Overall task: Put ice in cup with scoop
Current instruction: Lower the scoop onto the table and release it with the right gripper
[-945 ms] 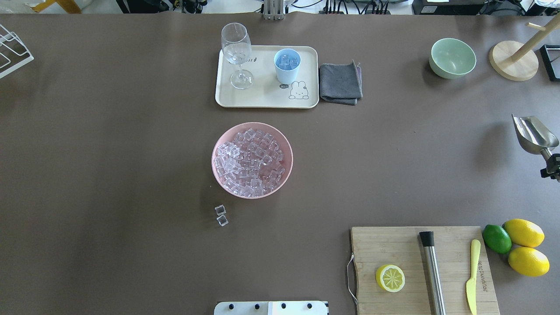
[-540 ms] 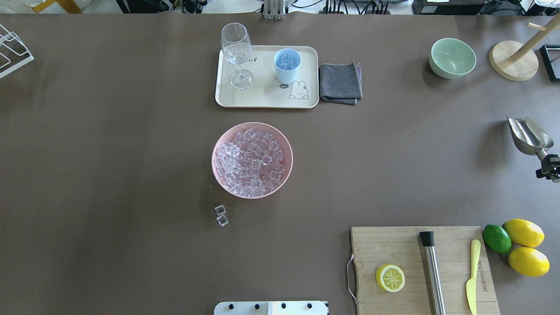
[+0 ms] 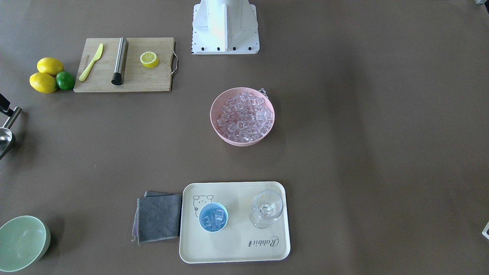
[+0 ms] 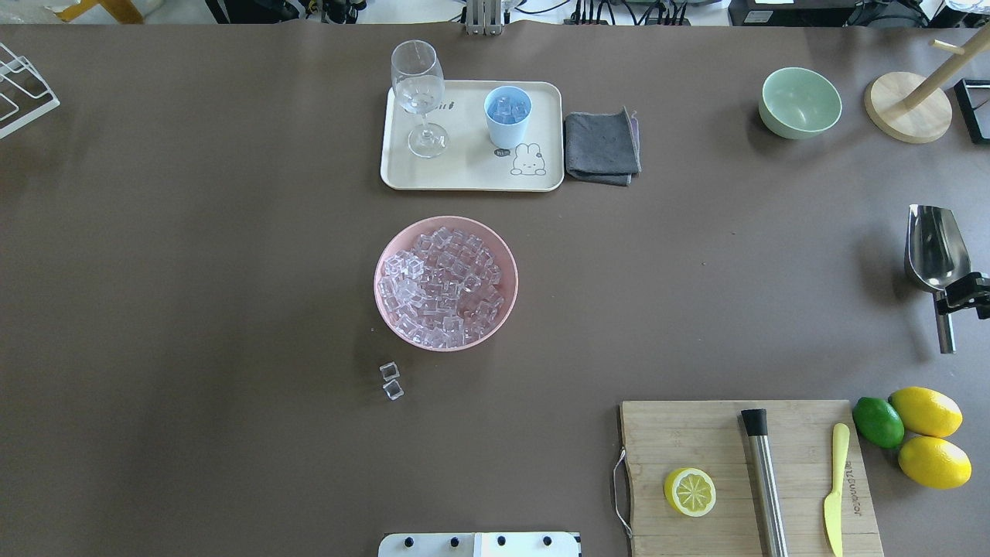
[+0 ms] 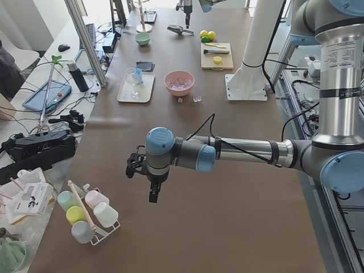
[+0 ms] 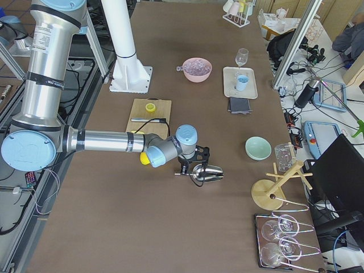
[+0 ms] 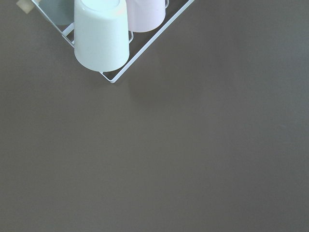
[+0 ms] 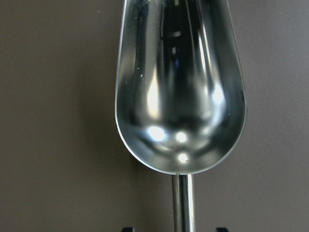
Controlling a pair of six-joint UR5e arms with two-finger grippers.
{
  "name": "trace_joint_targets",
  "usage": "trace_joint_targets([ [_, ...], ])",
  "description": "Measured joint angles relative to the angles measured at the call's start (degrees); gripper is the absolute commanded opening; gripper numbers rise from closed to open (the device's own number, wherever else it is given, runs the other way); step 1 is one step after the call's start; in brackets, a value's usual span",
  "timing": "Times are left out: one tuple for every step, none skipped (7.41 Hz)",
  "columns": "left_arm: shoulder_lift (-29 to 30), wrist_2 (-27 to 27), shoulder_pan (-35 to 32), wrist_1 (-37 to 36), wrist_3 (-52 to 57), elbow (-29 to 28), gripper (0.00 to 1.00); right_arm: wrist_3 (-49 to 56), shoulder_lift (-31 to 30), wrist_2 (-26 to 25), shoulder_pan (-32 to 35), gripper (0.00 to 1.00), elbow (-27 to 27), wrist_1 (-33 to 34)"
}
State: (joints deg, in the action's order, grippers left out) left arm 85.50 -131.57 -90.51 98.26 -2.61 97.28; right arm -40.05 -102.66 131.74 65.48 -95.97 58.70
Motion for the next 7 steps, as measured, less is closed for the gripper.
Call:
trace_joint_targets([
  [0.0, 0.0, 0.0, 0.0, 0.0, 0.1, 0.99, 0.4, 0.0, 0.2, 0.0, 1.0, -0.2, 0.1],
  [0.1, 0.0, 0.3, 0.0, 0.0, -0.2, 0.99, 0.8, 0.0, 0.6, 0.0, 1.0, -0.6, 0.2],
  [0.3, 0.0, 0.8, 0.0, 0.0, -0.2, 0.99, 1.2, 0.2, 1.4, 0.1, 1.0, -1.6, 0.8],
  [0.5, 0.0, 1.1, 0.0, 0.0, -0.1, 0.99, 1.4, 1.0, 2.0, 0.3, 1.0, -3.6, 3.2],
  [0.5, 0.0, 1.2, 0.0, 0.0, -0.1, 0.99, 1.5, 3.2, 2.1, 0.6, 1.0, -6.2, 8.7],
  [0.5, 0.0, 1.3, 0.0, 0.0, -0.1, 0.99, 1.6, 5.8, 2.1, 1.4, 1.0, -8.7, 14.8],
  [0.6, 0.0, 1.4, 0.0, 0.0, -0.1, 0.99, 2.3, 7.6, 1.9, 3.7, 1.0, -9.6, 19.1],
])
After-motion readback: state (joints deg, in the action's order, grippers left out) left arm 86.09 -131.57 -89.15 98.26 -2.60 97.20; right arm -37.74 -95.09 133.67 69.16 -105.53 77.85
